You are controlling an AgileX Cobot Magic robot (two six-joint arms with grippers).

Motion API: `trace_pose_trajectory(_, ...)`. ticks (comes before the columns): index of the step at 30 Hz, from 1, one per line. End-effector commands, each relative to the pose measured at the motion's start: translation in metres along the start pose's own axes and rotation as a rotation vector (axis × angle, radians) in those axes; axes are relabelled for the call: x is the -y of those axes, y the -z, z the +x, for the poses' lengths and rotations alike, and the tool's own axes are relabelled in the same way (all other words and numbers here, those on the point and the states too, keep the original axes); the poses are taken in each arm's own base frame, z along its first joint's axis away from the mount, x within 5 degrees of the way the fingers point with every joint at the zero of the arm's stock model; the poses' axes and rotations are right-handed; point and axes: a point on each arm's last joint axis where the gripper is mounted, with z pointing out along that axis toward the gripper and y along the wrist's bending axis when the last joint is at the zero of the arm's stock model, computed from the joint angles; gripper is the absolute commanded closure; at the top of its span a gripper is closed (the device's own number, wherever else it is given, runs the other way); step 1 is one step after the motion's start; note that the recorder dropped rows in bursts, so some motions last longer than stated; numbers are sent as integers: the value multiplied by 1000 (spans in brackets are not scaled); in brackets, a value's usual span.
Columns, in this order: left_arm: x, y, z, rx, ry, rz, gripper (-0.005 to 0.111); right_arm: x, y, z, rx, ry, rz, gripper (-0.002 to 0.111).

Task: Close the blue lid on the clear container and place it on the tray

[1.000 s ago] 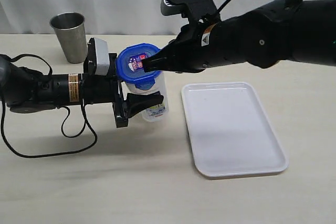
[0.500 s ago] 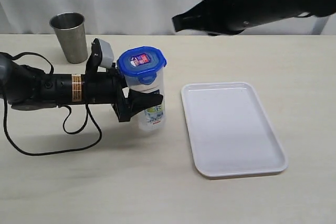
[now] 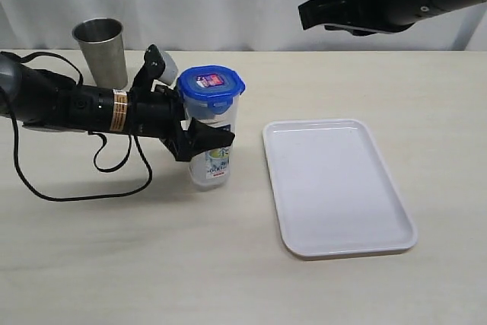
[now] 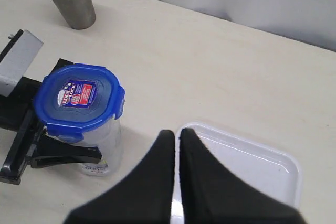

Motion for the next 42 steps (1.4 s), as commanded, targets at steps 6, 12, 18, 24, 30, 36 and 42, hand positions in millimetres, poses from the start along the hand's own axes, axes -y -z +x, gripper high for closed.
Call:
trace_pose_trajectory(6,3,10,-33,73,-191,-52,107,0,23,4,62,29,-1,104)
trace_pose_trajectory(12,7,11,-56,-84,-441,-263,107,1,44,15,143,28,-2,104)
trace_pose_trajectory(18,14,8,-62,-480,-734,-488,107,1,65,19,234,28,-3,104)
trace_pose_trajectory(24,35,-6,-74,-768,-1021,-560,107,1,78,19,265,28,-4,104)
trace_pose_trajectory(30,81,-41,-87,-861,-1382,-534,107,1,91,21,273,46,5,104)
trace_pose_trajectory(36,107,-56,-93,-1036,-1651,-656,107,2,97,24,257,46,5,104)
trace_pose_trajectory(42,135,-78,-88,-870,-1676,-517,107,2,97,25,247,46,5,104)
